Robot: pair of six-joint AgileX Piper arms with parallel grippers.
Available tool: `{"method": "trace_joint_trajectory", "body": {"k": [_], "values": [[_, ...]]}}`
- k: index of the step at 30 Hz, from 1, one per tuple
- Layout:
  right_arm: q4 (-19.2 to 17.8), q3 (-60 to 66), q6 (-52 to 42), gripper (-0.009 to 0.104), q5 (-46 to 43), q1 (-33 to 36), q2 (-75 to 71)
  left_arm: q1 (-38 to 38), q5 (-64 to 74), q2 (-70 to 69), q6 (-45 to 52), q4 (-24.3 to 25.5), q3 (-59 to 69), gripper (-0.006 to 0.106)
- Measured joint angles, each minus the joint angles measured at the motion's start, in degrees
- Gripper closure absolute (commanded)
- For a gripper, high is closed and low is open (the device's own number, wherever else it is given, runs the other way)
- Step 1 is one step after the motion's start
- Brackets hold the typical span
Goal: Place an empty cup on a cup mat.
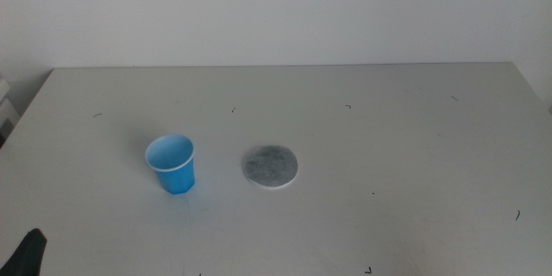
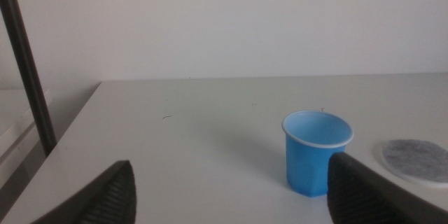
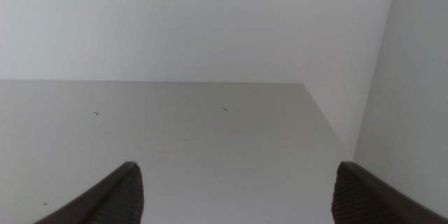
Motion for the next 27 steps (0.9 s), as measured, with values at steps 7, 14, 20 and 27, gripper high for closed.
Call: {"method": "trace_joint_trajectory", "body": {"k": [7, 14, 20, 27], "values": [[0.0, 0.0, 0.0, 0.001, 0.0, 0.0, 0.0, 0.0, 0.34, 6.99, -0.05, 0.0, -2.93, -0.005], [0.0, 0.0, 0.0, 0.001, 0.0, 0.0, 0.0, 0.0, 0.19, 19.8, -0.05, -0.05, -14.03, -0.005], [0.0, 0.0, 0.0, 0.001, 0.0, 0.0, 0.0, 0.0, 3.37, 33.58, -0.05, -0.05, -27.66, -0.005], [0.0, 0.0, 0.0, 0.001, 0.0, 0.0, 0.0, 0.0, 13.56, 47.98, -0.05, -0.05, -44.65, -0.005]]}}
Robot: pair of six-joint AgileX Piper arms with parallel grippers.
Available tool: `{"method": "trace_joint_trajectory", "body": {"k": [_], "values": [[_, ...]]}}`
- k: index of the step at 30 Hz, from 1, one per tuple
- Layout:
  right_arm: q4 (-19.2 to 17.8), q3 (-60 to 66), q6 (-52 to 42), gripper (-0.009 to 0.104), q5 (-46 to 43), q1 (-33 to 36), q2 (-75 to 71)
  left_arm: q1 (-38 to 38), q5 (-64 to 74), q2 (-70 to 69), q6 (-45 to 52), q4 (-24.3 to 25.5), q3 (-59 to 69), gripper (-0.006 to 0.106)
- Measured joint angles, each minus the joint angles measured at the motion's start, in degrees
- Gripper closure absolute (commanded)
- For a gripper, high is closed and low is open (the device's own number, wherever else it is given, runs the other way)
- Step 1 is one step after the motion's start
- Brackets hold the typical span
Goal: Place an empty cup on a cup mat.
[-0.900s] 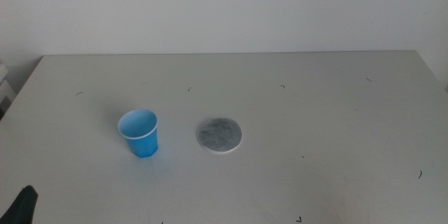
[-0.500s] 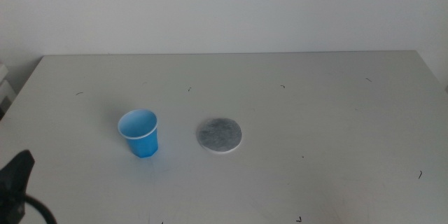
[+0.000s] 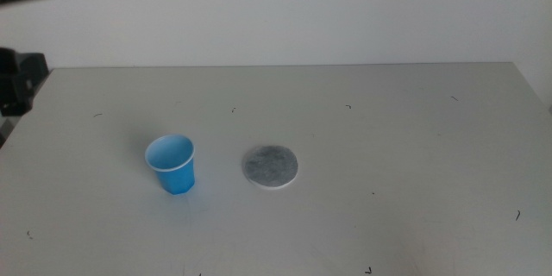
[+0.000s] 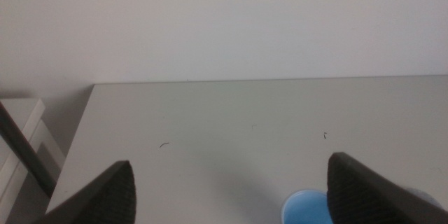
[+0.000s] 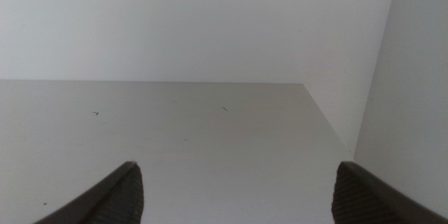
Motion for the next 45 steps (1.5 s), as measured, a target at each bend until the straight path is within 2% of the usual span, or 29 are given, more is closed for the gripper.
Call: {"method": "trace_joint_trajectory", "body": {"k": [12, 26, 33, 45], "values": [[0.0, 0.0, 0.0, 0.001, 0.0, 0.0, 0.0, 0.0, 24.24, 20.66, 0.0, -0.28, -22.27, -0.005], [0.0, 0.0, 0.0, 0.001, 0.0, 0.0, 0.0, 0.0, 24.41, 23.63, 0.0, 0.64, -22.92, -0.005], [0.0, 0.0, 0.0, 0.001, 0.0, 0.0, 0.0, 0.0, 24.04, 25.04, 2.1, -2.58, -23.37, -0.005], [0.0, 0.0, 0.0, 0.001, 0.0, 0.0, 0.0, -4.41, 29.25, 38.54, 2.56, -2.53, -30.51, -0.005]]}}
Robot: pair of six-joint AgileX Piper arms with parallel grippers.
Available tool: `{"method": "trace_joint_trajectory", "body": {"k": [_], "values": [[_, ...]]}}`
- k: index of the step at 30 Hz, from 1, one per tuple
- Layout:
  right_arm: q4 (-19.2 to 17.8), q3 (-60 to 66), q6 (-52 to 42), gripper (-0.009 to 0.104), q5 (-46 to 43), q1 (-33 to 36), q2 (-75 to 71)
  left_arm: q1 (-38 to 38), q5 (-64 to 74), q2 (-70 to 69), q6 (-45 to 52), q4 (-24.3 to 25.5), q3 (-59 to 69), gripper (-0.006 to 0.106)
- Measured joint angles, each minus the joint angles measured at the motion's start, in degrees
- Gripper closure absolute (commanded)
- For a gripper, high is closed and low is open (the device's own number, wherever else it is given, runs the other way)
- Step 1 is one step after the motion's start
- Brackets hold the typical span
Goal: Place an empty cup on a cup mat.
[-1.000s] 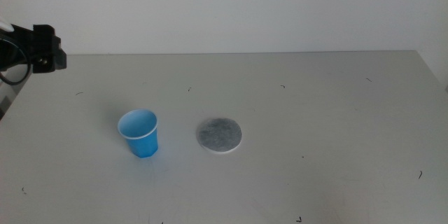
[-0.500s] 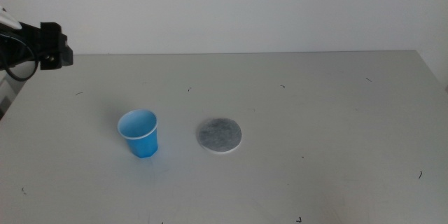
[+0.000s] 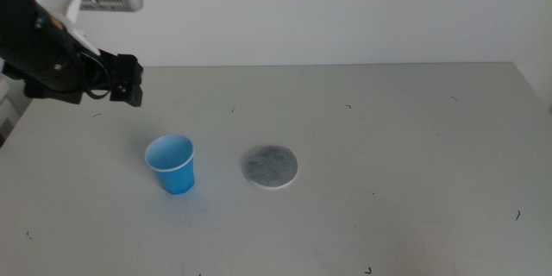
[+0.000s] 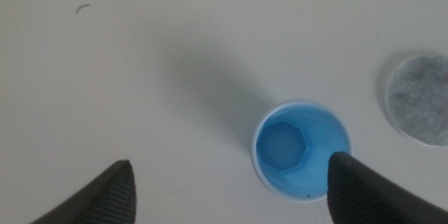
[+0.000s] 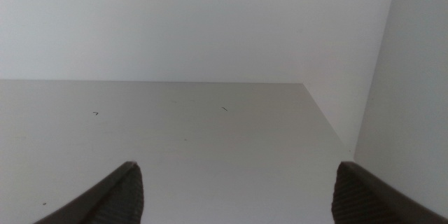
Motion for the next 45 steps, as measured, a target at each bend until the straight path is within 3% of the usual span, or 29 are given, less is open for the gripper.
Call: {"method": "trace_joint_trajectory", "body": {"k": [19, 21, 23, 29, 38, 45], "values": [[0.0, 0.0, 0.0, 0.001, 0.0, 0.0, 0.0, -1.48, -1.52, 20.05, 0.07, -2.5, -0.7, -0.002], [0.0, 0.0, 0.0, 0.001, 0.0, 0.0, 0.0, -1.48, -1.52, 21.46, 0.07, -2.63, -0.7, 0.007], [0.0, 0.0, 0.0, 0.001, 0.0, 0.0, 0.0, -1.48, -1.52, 22.47, 0.07, -2.63, -0.7, 0.024], [0.0, 0.0, 0.0, 0.001, 0.0, 0.0, 0.0, -1.48, -1.79, 22.7, 0.07, -2.9, -0.73, 0.098], [0.0, 0.0, 0.0, 0.001, 0.0, 0.0, 0.0, -1.78, -1.35, 20.68, 0.07, -4.56, -1.01, 0.1], [0.0, 0.0, 0.0, 0.001, 0.0, 0.0, 0.0, -4.86, 6.27, 19.86, -1.53, -5.12, -9.43, 0.1]]}}
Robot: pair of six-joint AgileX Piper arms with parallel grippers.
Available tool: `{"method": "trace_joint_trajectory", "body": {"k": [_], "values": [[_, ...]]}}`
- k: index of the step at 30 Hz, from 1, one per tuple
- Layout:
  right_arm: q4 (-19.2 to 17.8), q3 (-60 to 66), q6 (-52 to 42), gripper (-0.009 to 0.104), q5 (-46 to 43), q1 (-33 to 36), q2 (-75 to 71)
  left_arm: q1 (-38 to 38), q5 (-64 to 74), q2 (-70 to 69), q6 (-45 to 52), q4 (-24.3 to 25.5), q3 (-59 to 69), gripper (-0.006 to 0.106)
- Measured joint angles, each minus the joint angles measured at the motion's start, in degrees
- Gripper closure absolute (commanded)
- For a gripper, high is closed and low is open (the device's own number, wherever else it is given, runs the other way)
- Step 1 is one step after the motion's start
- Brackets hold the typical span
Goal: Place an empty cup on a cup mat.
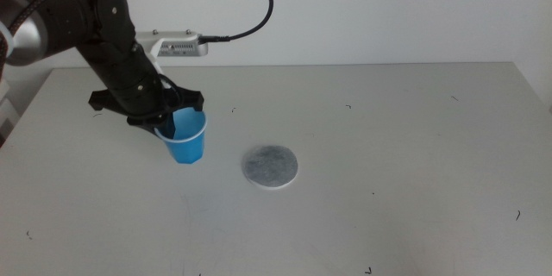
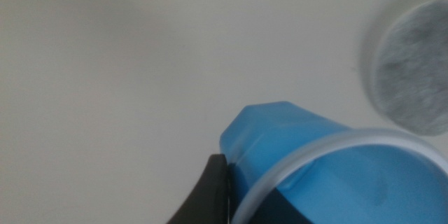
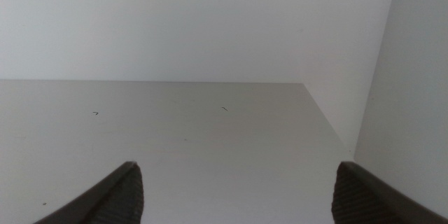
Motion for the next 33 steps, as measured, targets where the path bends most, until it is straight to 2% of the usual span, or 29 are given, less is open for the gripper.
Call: {"method": "trace_joint_trajectory", "body": {"k": [12, 19, 33], "values": [[0.0, 0.0, 0.0, 0.001, 0.0, 0.0, 0.0, -8.82, 4.16, 0.47, -5.92, 1.01, -10.54, 0.1], [0.0, 0.0, 0.0, 0.001, 0.0, 0.0, 0.0, -13.79, 5.01, 7.31, -6.62, 1.15, -15.81, 0.1], [0.0, 0.0, 0.0, 0.001, 0.0, 0.0, 0.0, -15.01, 1.32, 16.64, -6.74, 1.74, -17.03, 0.099]]}}
